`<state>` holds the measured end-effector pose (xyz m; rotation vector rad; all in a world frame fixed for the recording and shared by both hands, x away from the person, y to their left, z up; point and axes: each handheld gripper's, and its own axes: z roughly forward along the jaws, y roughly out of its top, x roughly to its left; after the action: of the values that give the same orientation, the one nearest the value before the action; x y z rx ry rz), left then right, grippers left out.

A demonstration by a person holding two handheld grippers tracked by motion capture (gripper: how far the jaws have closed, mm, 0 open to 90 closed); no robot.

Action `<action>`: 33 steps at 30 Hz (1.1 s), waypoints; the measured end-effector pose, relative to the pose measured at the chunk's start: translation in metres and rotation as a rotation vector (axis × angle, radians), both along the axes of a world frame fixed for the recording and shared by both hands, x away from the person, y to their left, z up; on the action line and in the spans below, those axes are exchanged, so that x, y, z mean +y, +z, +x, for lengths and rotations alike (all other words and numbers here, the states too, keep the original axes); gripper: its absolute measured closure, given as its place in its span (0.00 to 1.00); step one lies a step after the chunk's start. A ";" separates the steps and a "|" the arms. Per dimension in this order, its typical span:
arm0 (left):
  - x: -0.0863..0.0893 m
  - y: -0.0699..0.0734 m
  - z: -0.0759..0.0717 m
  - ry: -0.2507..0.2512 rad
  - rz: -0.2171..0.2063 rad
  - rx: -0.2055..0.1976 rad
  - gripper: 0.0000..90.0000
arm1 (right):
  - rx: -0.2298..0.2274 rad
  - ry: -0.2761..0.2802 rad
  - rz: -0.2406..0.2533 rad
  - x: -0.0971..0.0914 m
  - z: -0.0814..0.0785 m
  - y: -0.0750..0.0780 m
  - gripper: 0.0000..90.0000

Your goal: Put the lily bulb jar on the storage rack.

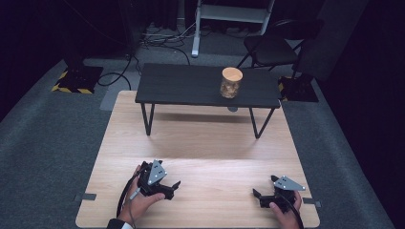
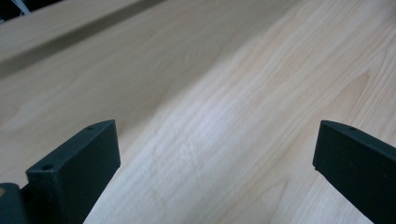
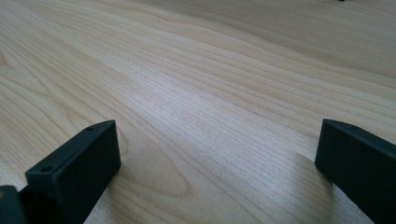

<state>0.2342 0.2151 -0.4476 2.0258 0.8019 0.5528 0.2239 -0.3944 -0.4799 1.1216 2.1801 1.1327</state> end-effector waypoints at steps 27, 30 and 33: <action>0.016 -0.036 0.001 0.018 -0.029 0.085 0.00 | 0.000 0.000 0.000 0.000 0.000 0.000 0.00; 0.017 -0.039 0.000 0.014 -0.037 0.075 0.00 | 0.000 0.000 0.000 0.000 0.000 0.000 0.00; 0.018 -0.039 0.000 0.013 -0.038 0.074 0.00 | 0.000 0.000 0.000 0.000 0.000 0.000 0.00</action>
<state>0.2338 0.2327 -0.4869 2.0176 0.8638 0.4689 0.2238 -0.3944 -0.4799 1.1213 2.1801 1.1331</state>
